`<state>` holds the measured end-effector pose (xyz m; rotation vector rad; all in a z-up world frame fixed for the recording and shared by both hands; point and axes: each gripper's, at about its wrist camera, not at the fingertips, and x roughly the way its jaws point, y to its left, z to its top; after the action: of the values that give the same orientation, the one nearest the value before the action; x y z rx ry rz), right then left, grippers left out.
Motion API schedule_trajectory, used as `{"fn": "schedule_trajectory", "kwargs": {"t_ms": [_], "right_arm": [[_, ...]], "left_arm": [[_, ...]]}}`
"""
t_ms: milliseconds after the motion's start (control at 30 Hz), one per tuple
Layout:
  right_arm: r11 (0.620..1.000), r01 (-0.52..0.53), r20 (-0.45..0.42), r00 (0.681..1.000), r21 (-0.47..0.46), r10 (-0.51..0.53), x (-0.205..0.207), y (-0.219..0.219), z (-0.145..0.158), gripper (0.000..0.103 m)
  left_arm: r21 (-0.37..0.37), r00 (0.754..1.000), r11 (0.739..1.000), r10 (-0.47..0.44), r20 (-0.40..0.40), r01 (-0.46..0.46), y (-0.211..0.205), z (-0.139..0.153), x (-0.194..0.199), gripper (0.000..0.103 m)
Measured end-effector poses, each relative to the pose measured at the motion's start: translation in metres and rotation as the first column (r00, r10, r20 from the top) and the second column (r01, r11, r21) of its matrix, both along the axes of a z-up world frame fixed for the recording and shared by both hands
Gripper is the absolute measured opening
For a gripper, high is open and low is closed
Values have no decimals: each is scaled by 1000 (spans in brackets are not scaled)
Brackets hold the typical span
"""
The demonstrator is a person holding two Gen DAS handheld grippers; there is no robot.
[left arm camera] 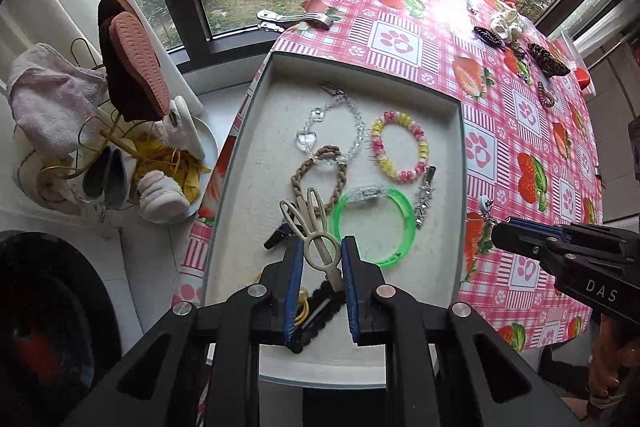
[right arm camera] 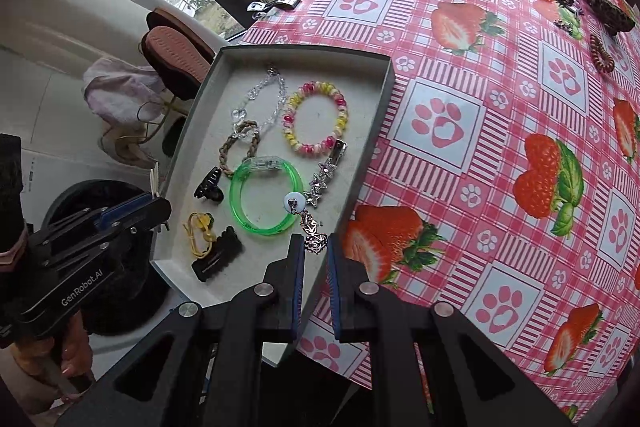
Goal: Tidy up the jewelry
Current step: 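Carry the bunny-ear clip with the left tool over the tray while the right tool carries the charm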
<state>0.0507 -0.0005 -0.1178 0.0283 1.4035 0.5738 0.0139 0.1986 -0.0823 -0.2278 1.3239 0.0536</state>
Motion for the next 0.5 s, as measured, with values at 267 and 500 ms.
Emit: {"fn": "schedule_trajectory", "kwargs": {"t_ms": [267, 500], "right_arm": [[996, -32, 30, 999, -86, 34, 36, 55, -14, 12], [989, -21, 19, 1000, -144, 24, 60, 70, -31, 12]], "left_arm": [[37, 1000, 999, -8, -12, 8, 21, -31, 35, 26], [66, 1000, 998, -11, -20, 12, 25, -52, 53, 26]]}}
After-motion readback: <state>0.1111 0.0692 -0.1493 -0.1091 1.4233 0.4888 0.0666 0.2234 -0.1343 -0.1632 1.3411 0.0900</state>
